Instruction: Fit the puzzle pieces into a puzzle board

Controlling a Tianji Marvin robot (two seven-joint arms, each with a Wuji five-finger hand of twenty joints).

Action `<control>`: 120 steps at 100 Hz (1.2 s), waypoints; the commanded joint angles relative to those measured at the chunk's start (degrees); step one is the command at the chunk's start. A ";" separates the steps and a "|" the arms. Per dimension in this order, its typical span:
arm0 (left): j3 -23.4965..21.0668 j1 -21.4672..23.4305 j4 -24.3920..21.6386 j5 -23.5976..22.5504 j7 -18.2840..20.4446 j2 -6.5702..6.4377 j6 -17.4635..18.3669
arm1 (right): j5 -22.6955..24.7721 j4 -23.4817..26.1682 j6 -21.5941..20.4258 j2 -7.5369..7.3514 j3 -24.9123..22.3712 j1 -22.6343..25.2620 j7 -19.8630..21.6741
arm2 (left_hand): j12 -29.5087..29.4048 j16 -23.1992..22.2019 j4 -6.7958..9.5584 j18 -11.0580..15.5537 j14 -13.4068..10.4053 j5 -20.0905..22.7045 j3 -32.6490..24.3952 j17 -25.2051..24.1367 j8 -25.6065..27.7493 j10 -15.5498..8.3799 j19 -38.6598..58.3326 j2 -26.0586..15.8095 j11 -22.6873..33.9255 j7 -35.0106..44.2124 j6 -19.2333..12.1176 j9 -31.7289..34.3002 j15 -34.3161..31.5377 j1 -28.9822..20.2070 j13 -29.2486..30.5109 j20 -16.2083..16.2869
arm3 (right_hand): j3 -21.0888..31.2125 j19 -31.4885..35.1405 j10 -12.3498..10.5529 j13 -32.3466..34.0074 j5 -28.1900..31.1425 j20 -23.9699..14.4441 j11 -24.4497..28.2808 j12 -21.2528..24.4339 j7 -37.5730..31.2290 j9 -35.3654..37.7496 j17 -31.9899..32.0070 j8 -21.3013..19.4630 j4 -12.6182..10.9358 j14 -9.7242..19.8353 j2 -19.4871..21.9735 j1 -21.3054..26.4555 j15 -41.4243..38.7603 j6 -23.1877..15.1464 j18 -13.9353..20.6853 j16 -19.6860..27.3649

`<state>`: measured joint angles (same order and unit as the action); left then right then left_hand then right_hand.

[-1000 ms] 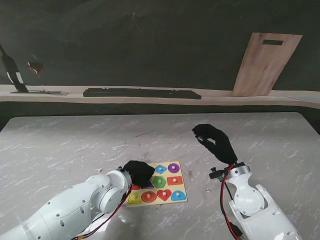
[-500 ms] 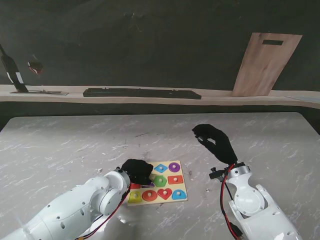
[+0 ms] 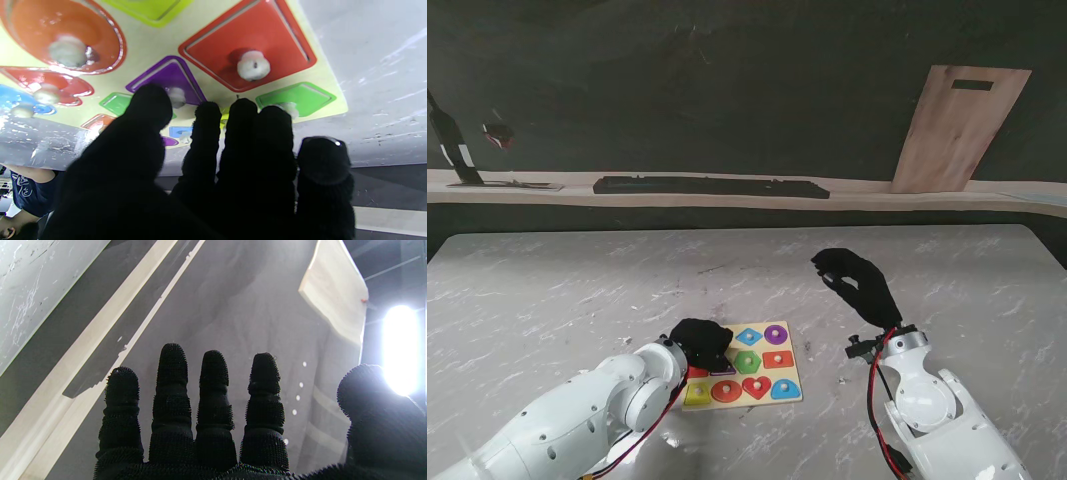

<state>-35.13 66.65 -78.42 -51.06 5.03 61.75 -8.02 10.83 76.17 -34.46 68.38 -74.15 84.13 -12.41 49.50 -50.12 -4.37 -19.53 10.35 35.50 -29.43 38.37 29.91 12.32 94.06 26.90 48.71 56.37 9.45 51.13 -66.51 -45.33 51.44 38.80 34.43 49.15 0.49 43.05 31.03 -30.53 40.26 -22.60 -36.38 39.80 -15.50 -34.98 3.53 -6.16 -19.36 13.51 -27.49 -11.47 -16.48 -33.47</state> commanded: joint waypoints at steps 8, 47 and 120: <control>0.58 0.12 0.14 -0.14 0.67 -0.25 -0.52 | 0.24 0.07 -0.28 0.30 0.01 0.40 -0.17 | 0.10 -0.05 -0.94 2.19 -0.18 -1.89 -3.87 0.20 3.73 0.74 2.03 3.48 2.25 2.99 -0.12 -0.86 -0.12 2.09 0.15 0.81 | -1.22 0.77 -0.13 1.22 0.22 -0.46 0.59 -0.41 -0.70 1.67 -0.23 0.21 -1.38 0.08 1.45 0.61 -0.50 -0.32 -0.53 -0.45; -1.05 1.55 -0.56 -0.61 -0.84 -0.11 -0.42 | 0.25 0.06 -0.48 0.27 -0.07 0.46 -0.09 | 0.75 -0.24 -2.11 2.61 -0.16 -0.87 0.02 0.22 10.49 0.49 2.22 -3.77 2.67 0.09 1.00 -1.02 -0.31 15.13 -0.06 0.55 | -1.24 0.73 -0.06 1.18 0.24 -0.45 0.58 -0.41 -0.69 1.69 -0.23 0.21 -1.38 0.00 1.45 0.64 -0.48 -0.30 -0.57 -0.44; -12.18 8.89 -4.69 -2.18 -11.10 0.81 4.62 | -0.06 0.02 -1.11 0.08 0.26 0.49 0.77 | -7.27 0.44 1.03 1.59 1.77 -7.38 31.20 -10.89 -3.08 2.34 -7.98 -19.71 -8.50 -17.35 2.23 -11.96 8.56 4.14 -9.84 1.31 | -1.28 0.74 -0.04 1.25 0.28 -0.46 0.57 -0.42 -0.70 1.73 -0.24 0.19 -1.39 -0.06 1.50 0.62 -0.50 -0.28 -0.56 -0.45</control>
<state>-46.28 74.70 -81.74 -54.06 -5.00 62.42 -4.15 10.68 76.10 -35.29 68.36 -74.23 84.20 -11.84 45.43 -50.10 -4.37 -19.53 10.38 31.19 0.50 31.82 27.83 13.09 89.15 9.40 43.85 41.71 10.80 43.12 -61.29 -42.95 45.51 38.80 34.43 49.15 0.49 43.06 31.03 -30.53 40.26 -22.60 -36.38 39.80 -15.51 -34.98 3.53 -6.16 -19.36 13.52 -27.49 -11.47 -16.48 -33.47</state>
